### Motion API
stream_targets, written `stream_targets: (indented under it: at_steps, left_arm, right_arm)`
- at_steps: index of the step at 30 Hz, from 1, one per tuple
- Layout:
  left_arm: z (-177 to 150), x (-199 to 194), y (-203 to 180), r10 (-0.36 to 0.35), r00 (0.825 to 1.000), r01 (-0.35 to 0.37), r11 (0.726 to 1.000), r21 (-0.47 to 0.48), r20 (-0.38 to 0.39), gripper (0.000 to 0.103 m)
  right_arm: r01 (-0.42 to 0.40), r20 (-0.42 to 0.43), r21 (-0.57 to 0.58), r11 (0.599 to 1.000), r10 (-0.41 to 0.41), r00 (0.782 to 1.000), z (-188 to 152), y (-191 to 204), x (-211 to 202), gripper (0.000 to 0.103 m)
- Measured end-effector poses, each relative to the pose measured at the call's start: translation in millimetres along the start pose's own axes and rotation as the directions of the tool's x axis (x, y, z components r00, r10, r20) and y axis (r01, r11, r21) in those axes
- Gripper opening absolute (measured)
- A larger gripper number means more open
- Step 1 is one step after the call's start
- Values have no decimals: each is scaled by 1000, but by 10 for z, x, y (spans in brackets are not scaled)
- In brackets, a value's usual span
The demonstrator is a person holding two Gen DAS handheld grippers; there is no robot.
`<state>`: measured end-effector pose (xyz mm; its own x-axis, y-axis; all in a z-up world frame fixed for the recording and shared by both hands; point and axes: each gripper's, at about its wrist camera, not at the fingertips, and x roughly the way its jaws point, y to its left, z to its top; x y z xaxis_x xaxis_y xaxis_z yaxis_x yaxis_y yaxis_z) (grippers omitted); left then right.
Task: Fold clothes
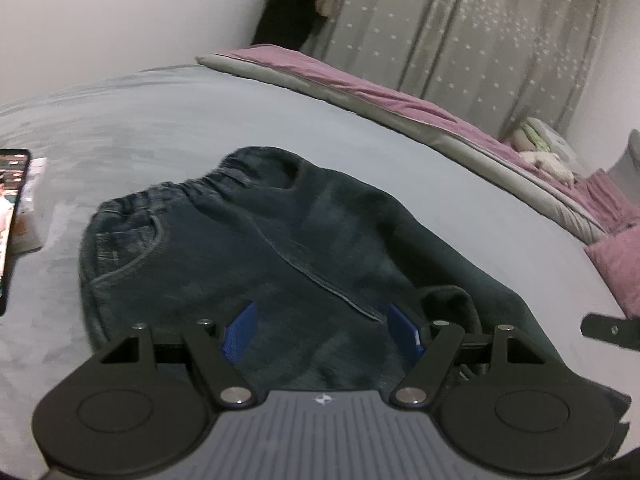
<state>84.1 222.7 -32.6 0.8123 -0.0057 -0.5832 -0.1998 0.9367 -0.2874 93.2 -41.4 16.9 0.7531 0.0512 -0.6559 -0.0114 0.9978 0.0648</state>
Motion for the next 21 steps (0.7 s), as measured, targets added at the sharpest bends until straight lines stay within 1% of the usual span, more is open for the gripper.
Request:
stream_targets:
  at_steps: [10,14,16,21]
  left_arm:
    - [-144,11,-319,-75,997,76,995,57,-22,71]
    - [-203,21,-440,-108,994,110,990,82,-29,71]
    - [-229,21,-490,-127,991,129,987,91,-32,71]
    - [-294,29,-574,-154,987,158,982,107,-42,71]
  right_arm:
    - [5,14,78,997,-6,1000,-457,-475,-275,87]
    - [21,-38,79,997,-18,999,-546,-606,-209,87]
    - [16,-34,79,997,-13,999,-559,-663,-207,87]
    - [19,-68,94,995,-13,998,-650,-824,-186,88]
